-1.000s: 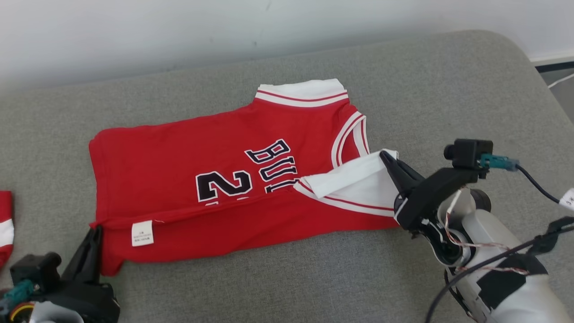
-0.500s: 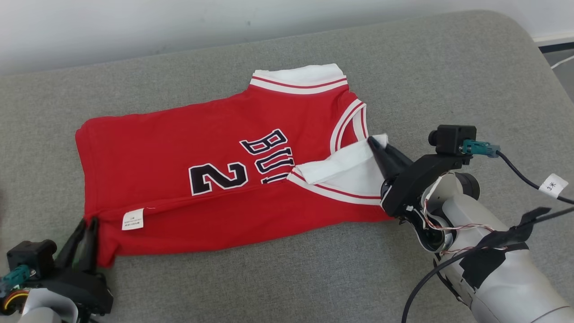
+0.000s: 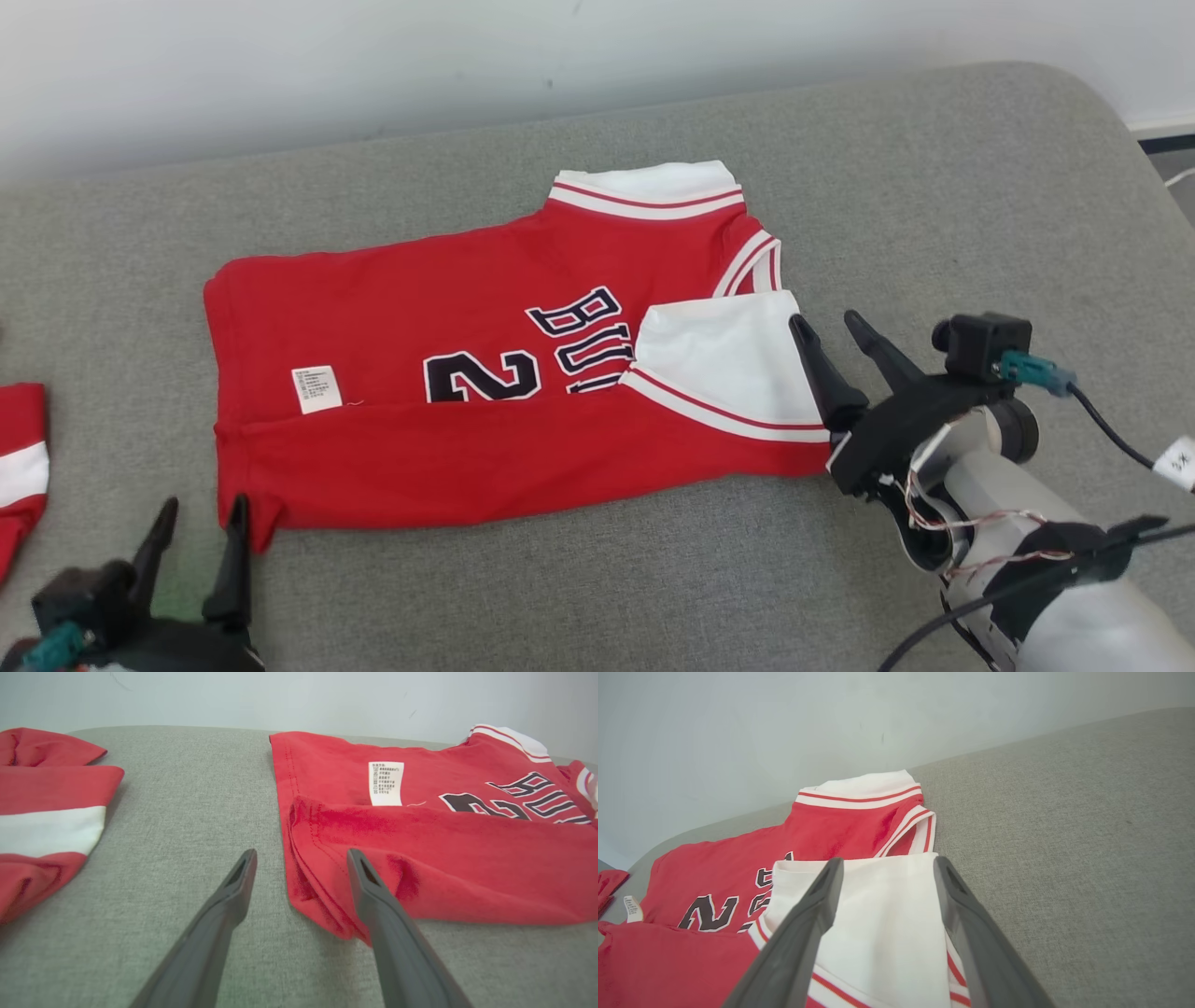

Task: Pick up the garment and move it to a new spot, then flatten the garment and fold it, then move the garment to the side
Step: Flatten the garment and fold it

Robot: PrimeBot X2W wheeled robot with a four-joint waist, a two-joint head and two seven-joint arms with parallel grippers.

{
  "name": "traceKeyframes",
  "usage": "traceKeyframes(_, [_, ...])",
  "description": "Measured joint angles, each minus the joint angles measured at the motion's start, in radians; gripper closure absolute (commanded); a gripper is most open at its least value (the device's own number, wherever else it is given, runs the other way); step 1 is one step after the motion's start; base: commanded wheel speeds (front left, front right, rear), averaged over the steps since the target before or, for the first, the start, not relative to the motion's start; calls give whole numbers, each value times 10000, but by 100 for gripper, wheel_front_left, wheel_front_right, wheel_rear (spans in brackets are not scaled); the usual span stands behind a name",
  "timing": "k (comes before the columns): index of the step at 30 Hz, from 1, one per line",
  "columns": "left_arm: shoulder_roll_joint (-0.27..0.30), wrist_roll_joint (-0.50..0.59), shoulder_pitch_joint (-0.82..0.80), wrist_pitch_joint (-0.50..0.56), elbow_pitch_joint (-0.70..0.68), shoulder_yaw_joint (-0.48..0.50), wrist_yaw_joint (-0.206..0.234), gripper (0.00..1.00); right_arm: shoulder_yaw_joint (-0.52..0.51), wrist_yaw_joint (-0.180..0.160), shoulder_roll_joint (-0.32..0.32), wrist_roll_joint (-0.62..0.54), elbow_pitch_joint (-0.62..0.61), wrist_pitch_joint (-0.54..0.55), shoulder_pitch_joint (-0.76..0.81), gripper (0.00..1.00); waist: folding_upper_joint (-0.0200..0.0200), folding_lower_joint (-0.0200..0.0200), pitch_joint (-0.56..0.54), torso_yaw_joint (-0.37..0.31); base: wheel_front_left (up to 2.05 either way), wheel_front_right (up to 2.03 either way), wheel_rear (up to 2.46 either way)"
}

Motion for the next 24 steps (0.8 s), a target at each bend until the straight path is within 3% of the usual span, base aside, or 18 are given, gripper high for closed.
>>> traceKeyframes(14, [-502, 226, 1325, -15, -853, 389, -23, 0, -564, 0, -686, -924, -784, -305, 1601, 0, -1, 0, -298, 160, 0, 0, 0])
traceKeyframes(19, [-731, 412, 1616, -23, -1628, 349, -33, 0, -1118, 0, -765, -1269, -1145, -309, 2182, 0, 0, -1, -243, 73, 0, 0, 0])
traceKeyframes(24, [-798, 468, 1774, -23, -1567, 324, -33, 0, -1593, 0, -627, -1659, -1473, -77, 2661, 0, -1, 0, -110, 9, 0, 0, 0])
